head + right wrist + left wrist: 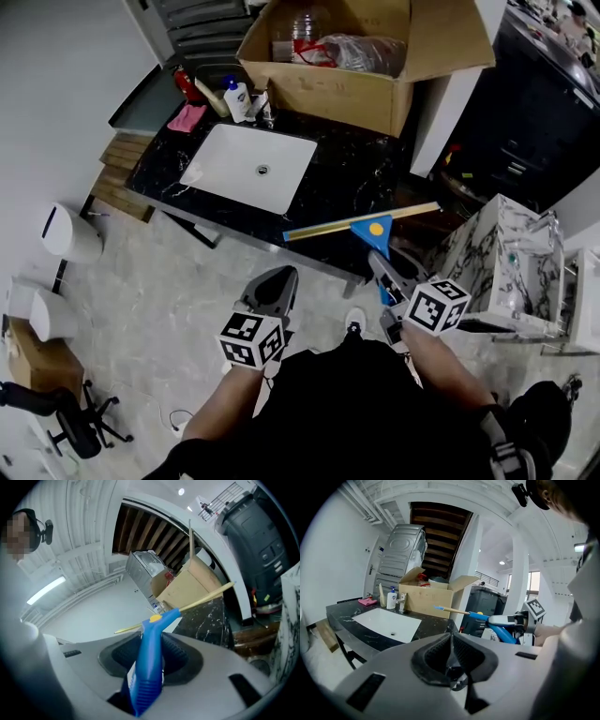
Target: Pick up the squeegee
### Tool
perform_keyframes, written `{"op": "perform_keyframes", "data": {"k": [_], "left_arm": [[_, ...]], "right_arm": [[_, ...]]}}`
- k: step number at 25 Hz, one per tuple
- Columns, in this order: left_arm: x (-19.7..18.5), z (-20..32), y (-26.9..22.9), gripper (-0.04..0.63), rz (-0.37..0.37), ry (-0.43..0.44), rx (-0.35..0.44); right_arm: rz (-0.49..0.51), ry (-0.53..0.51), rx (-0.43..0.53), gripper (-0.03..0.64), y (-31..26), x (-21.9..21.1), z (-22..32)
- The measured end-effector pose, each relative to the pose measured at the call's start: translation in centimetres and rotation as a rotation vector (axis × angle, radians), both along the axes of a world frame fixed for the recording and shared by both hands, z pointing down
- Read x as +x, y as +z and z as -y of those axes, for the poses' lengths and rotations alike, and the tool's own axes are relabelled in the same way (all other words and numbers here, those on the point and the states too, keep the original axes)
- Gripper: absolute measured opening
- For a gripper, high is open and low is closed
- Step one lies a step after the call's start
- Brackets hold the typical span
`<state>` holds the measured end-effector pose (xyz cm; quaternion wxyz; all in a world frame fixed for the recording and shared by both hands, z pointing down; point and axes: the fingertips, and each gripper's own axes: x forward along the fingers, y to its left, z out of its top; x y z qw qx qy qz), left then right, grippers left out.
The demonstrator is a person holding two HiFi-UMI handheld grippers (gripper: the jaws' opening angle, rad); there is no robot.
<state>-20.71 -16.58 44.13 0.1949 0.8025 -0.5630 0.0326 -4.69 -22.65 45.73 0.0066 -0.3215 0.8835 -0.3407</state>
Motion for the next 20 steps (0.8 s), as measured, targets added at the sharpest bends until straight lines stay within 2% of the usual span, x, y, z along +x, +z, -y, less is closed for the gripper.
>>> {"op": "perform_keyframes", "data": {"k": [7, 13, 20], "left_arm": [[-1.3, -4.1, 0.5, 0.031, -0.011, 0.034, -0.004], [-1.1, -6.5, 2.4, 0.031, -0.03, 0.078, -0.031], [-0.1, -6.6, 1.5, 0.031, -0.038, 0.085, 0.006]], "right_arm": [[-0.01, 0.012, -0.002, 0.147, -0.1, -1.9, -4.4], [-0.037, 0.043, -0.016, 0.147, 0.5, -1.7, -7.7], [-0.045, 0.06, 0.02, 0.147, -0.7, -0.4, -8.0]]}}
